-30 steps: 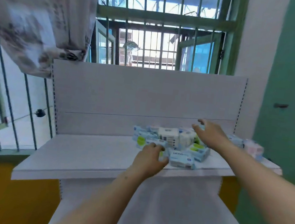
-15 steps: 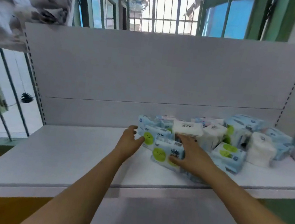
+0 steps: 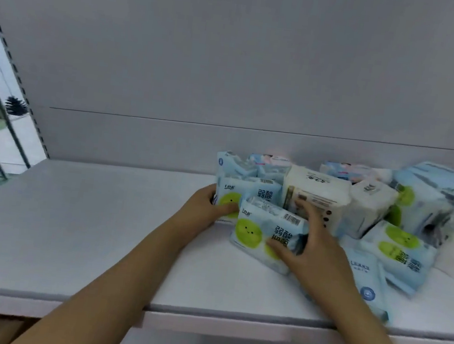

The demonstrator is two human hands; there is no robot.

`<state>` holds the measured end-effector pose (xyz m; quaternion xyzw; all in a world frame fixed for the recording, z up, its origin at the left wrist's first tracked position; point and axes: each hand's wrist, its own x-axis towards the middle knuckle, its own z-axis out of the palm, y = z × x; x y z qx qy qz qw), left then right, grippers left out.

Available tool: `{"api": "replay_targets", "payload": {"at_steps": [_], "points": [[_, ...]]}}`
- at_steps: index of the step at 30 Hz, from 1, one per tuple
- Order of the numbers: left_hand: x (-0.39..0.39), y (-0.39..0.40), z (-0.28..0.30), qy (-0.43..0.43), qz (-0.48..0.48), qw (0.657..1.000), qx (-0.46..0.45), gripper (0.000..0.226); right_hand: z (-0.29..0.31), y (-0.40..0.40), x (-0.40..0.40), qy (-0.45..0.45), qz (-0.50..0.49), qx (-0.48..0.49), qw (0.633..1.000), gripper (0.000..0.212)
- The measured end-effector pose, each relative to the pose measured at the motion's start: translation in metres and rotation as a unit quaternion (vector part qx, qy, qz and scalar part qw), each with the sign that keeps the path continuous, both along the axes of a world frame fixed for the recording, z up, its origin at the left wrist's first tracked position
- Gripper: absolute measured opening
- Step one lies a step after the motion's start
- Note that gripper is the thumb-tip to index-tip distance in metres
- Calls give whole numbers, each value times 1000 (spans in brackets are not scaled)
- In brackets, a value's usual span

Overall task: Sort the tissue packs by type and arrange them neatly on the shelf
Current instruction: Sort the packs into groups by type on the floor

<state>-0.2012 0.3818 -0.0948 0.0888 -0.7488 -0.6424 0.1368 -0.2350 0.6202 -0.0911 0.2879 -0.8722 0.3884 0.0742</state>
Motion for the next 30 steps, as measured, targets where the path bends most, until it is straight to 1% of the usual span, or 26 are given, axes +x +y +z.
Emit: {"api": "replay_targets", "payload": {"at_steps": [3,6,9,13,17,18,21,23,25,27,30], "points": [[1,3,3,24,-9,997,68,31,-2,-2,1,13,-25,-31,999,65],[3,6,7,41,-35,990,133,38,-3,-2,-2,2,-17,-61,998,57],[6,8,10,50,-15,987,149,36,2,0,-4,-41,11,-123,992,56],[13,10,19,65,8,989,135,32,16,4,-5,-96,25,-234,967,62],[18,15,33,68,-5,990,125,34,33,6,0,-102,2,-241,965,60],[18,17,36,71,-12,990,124,35,37,7,1,-104,-4,-243,964,55],[19,25,49,82,-42,985,145,39,46,15,5,-123,-18,-276,953,30],[20,34,58,88,-68,981,161,40,49,23,11,-124,-37,-303,944,24],[22,47,66,94,-104,974,176,42,50,33,20,-126,-48,-339,931,25],[26,63,74,99,-145,966,189,42,50,46,32,-132,-60,-361,921,32],[35,92,79,96,-191,951,224,31,50,71,63,-134,-96,-384,909,38]]}}
